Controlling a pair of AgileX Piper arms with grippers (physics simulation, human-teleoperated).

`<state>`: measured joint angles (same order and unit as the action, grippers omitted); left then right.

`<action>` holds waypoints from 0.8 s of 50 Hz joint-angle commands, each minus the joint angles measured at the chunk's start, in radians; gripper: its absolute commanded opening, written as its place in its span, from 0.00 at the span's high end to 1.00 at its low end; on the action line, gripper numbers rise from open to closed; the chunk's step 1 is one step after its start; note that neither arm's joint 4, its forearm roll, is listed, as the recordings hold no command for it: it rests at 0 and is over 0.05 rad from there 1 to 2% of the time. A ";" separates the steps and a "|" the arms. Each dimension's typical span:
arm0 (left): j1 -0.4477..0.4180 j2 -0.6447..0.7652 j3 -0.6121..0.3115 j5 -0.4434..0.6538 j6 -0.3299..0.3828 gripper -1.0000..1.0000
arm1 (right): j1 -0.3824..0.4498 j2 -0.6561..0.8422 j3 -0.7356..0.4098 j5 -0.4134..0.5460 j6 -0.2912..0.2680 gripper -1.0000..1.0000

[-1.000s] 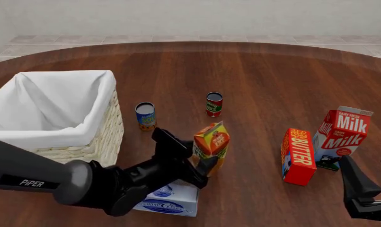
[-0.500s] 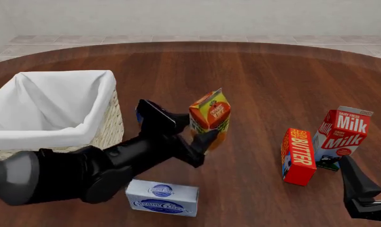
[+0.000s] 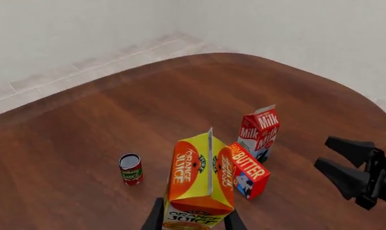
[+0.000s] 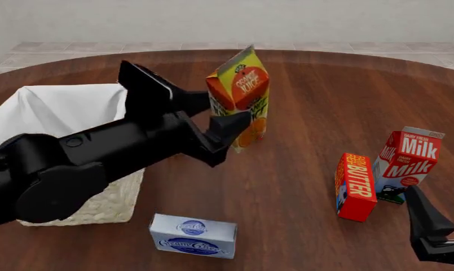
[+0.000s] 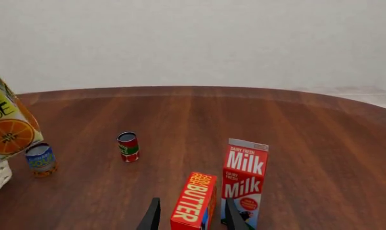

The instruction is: Pick up the orange juice, and put it in the basket.

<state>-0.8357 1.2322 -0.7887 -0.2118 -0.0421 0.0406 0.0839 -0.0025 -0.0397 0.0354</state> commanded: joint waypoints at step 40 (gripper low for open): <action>0.188 -0.297 -0.355 0.695 -0.142 1.00 | 0.001 -0.007 0.000 0.004 0.006 0.00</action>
<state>-0.6829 0.9467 -1.0838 0.3779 -0.1866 0.0435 0.0791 -0.0025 -0.0371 0.0381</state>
